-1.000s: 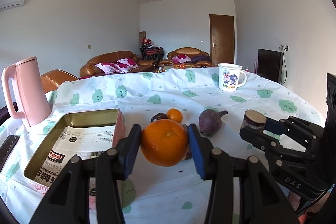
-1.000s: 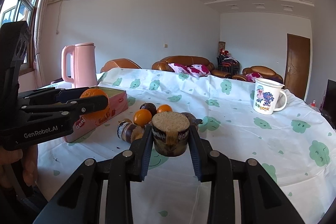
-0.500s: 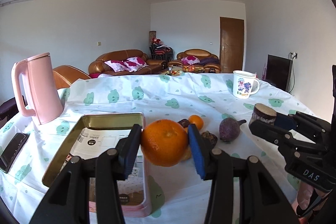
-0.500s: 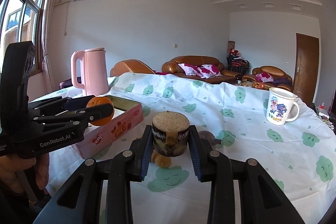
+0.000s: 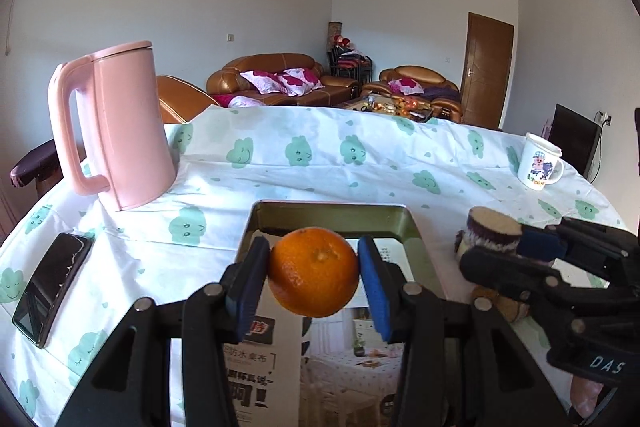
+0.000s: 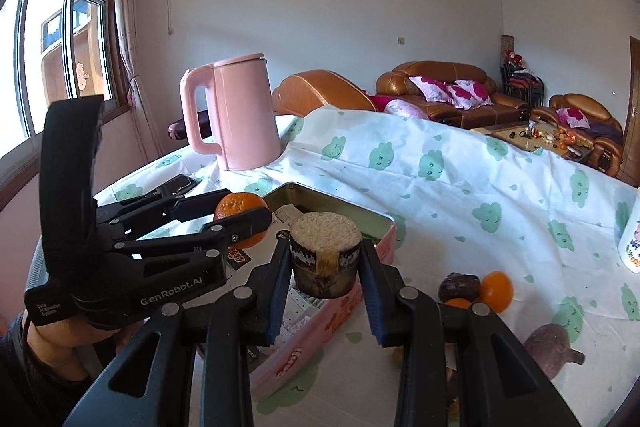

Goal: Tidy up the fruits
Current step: 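Carry the orange into the pink tin with the left tool while the right tool drops the rice cake in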

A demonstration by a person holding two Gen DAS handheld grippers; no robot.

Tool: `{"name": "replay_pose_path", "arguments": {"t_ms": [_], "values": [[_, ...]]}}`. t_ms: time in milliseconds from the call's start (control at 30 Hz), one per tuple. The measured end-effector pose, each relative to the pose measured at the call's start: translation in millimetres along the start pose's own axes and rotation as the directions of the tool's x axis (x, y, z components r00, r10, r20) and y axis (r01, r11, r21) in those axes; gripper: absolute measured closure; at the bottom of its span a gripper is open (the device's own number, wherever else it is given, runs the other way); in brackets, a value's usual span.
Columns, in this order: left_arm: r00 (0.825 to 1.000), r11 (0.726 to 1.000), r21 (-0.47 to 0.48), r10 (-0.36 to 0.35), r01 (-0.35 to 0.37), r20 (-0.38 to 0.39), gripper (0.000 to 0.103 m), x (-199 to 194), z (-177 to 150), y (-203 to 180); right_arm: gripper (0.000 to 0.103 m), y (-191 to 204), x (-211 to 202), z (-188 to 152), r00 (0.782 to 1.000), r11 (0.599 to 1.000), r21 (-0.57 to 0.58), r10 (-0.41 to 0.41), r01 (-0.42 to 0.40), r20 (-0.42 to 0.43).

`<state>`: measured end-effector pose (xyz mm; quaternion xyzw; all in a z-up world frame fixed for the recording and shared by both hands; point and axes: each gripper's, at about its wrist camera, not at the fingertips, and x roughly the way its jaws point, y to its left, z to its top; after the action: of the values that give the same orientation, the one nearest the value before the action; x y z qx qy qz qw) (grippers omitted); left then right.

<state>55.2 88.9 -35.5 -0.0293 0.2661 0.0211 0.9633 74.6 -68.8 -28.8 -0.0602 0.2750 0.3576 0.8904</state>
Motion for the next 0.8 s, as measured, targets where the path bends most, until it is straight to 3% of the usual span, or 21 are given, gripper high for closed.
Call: {"name": "replay_pose_path", "arguments": {"t_ms": [400,667,800], "values": [[0.996,0.999,0.018,0.030,-0.029,-0.084,0.056,19.3,-9.2,11.0,0.067,12.5,47.2,-8.4,0.993,1.000,-0.008,0.027,-0.028,-0.112],[0.994,0.999,0.022,0.049,-0.047,-0.098,0.055,21.2,-9.7,11.2,0.067,10.9,48.0,-7.5,0.993,1.000,0.005,0.030,-0.030,-0.118],[0.995,0.998,0.032,0.064,-0.062,-0.074,0.054,17.5,-8.1,10.3,0.054,7.7,42.4,-6.3,0.995,0.999,0.020,0.033,-0.031,-0.094]]}}
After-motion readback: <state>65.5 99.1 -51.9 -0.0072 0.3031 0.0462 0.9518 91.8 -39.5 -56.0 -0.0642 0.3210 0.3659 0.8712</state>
